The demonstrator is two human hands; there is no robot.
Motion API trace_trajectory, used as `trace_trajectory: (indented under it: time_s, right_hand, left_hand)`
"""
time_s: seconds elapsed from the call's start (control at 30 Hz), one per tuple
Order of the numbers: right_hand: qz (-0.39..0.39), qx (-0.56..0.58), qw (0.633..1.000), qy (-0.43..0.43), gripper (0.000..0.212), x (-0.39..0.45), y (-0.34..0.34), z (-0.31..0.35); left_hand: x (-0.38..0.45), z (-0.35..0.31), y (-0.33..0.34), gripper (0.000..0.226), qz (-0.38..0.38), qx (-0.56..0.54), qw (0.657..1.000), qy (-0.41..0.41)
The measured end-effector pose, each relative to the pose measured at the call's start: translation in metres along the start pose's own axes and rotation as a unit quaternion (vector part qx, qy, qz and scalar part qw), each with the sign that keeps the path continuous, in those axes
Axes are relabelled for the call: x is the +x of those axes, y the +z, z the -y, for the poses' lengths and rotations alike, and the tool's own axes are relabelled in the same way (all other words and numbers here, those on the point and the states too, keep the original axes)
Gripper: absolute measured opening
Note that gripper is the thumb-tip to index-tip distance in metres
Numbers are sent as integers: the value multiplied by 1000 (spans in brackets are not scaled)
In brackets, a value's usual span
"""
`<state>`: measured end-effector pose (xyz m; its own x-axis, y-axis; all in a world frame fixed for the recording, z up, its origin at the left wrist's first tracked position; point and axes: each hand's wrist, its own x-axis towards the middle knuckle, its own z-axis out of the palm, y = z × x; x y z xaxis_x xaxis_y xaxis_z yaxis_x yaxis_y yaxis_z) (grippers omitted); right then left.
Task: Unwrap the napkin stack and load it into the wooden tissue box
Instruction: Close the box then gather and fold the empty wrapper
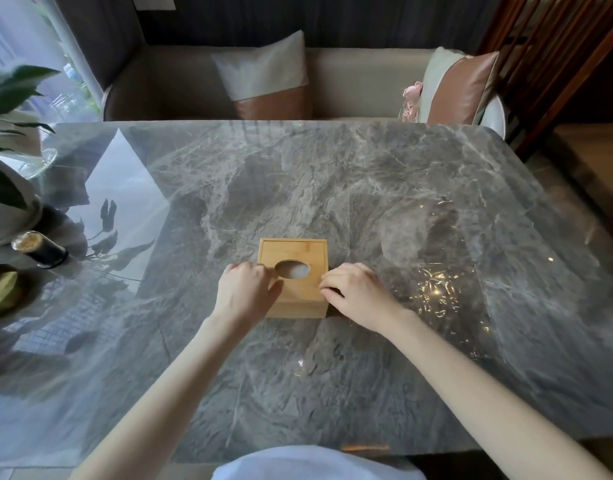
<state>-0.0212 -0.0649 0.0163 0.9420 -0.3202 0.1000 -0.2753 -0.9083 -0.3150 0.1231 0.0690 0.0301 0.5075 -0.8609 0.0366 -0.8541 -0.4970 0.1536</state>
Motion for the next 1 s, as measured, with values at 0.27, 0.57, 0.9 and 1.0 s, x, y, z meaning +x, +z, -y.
trace_trajectory:
  time_s: [0.27, 0.57, 0.9, 1.0]
  right_hand:
    - [-36, -44, 992, 115, 21, -19, -43, -69]
    - [-112, -26, 949, 294, 32, -83, -40, -180]
    - [26, -20, 951, 309, 49, -96, 1, -243]
    - [5, -12, 952, 305, 51, -97, 5, -248]
  left_hand:
    - [51, -73, -9, 28, -8, -74, 996, 51]
    - [86, -137, 74, 44, 41, -152, 987, 28]
    - [98, -131, 131, 48, 91, -123, 988, -16]
    - [97, -130, 130, 54, 75, -132, 988, -33]
